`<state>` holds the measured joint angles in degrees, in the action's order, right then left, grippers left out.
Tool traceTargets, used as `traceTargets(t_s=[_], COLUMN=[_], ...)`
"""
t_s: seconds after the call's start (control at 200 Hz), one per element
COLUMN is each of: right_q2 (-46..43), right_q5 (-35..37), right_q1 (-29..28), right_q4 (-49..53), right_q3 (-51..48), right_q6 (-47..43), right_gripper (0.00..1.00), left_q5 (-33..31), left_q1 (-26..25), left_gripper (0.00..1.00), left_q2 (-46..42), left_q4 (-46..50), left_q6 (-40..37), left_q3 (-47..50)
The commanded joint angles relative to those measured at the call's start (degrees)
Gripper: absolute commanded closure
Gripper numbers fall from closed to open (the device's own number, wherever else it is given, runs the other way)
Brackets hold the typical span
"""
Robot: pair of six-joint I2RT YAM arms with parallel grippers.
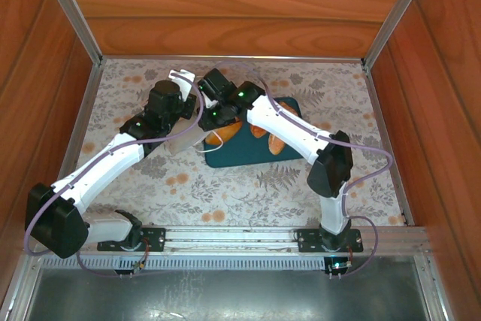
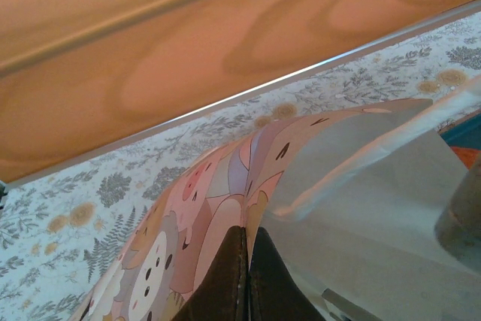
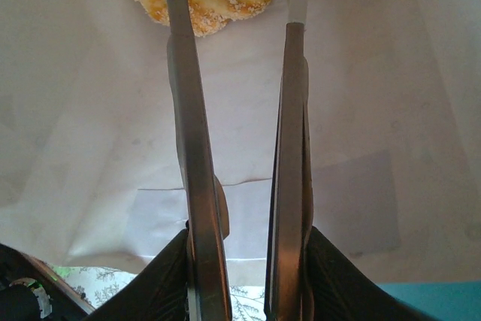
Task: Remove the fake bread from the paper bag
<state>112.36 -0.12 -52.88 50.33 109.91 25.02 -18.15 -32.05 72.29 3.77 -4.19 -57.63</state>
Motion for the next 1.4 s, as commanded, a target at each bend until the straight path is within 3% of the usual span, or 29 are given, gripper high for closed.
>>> traceTargets(t_s=[0.0,0.435,0.73,1.394], right_q2=[-1.06,-1.43,1.49,1.82], right_q5=[0.61,-0.32,-2.77,-0.01], right_q1=[-0.32,-0.55,-0.69,-0.74], right_q4=[-2.74,-4.83,-5.38,-1.24], right_q3=[-1.71,-5.21,-2.13,-2.94], right_q6=[0.39,-1.91,-2.78,-1.87], right_gripper=[0.63,0.61,0.61,0.64], left_q5=[0.02,0.71,1.32,1.65], left_q1=[-0.2,-0.12,-0.12,1.2], left_gripper=[1.0,1.0,1.0,1.0], left_q2=[-1.45,-1.57,-1.67,-3.19], left_q4=[-1.27,-1.22,-1.22,-1.22], left_q6=[0.67,0.93,1.03,0.87], left_q3=[-0.52,-1.41,-1.18,-1.26])
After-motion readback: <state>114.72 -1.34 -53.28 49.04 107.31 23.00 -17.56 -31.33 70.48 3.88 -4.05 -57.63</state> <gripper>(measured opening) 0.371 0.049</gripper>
